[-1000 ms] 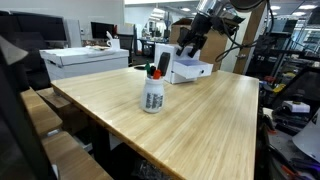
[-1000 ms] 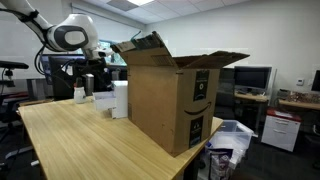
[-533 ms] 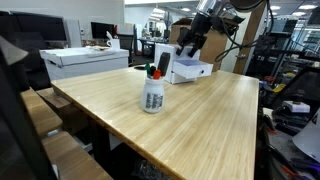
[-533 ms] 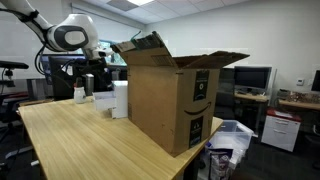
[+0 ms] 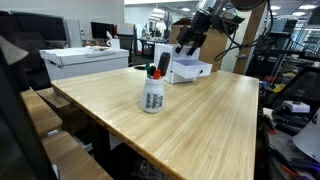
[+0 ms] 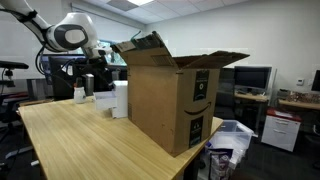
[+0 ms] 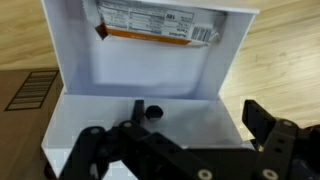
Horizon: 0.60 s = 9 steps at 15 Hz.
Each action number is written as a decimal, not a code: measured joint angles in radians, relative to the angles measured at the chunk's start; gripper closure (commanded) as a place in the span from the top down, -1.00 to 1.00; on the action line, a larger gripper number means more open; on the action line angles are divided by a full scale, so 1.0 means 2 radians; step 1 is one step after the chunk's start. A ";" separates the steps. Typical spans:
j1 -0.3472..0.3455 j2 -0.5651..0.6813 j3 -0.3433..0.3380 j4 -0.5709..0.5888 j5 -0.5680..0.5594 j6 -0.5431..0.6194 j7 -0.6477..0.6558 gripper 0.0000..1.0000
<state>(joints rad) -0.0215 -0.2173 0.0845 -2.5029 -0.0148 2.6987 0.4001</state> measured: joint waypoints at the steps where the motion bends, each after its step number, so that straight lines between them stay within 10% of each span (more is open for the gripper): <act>1: -0.010 -0.004 0.008 0.000 -0.034 0.000 0.029 1.00; 9: -0.007 -0.044 0.047 -0.010 -0.064 -0.027 0.087 1.00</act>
<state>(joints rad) -0.0362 -0.3060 0.1782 -2.5237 -0.1423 2.6454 0.5747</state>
